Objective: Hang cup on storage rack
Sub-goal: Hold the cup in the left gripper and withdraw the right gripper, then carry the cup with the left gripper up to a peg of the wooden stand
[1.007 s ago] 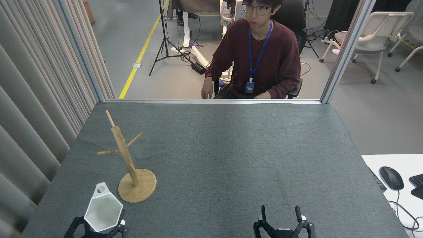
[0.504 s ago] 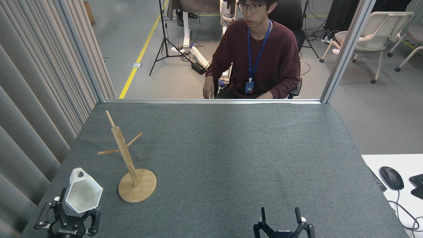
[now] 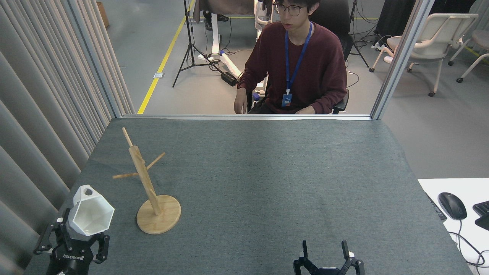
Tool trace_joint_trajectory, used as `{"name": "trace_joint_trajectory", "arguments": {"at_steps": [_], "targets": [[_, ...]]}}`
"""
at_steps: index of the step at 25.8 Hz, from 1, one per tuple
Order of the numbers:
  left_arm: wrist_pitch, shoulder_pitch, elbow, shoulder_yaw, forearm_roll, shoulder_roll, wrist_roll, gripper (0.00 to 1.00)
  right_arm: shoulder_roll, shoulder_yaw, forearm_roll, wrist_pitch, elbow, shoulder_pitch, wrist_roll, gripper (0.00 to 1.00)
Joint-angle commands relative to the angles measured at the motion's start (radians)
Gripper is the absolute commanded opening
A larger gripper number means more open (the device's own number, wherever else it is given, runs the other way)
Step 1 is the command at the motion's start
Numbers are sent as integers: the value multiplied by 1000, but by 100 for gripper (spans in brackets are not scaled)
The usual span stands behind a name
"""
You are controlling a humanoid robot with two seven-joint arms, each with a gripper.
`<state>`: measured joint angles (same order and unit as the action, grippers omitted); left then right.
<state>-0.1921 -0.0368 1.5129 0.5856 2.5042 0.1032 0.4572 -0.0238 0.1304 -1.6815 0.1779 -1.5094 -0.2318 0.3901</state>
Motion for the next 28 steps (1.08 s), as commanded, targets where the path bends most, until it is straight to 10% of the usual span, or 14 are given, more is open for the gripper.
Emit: {"name": "trace_joint_trajectory", "arguments": {"at_steps": [1,28], "targets": [[2,-15,24,0,48,3,1,24,1,0,0,0,0,0,0,98],[3,-77,7,-56,226,12,9,24,5,-2,3,0,0,5,1,99]]}}
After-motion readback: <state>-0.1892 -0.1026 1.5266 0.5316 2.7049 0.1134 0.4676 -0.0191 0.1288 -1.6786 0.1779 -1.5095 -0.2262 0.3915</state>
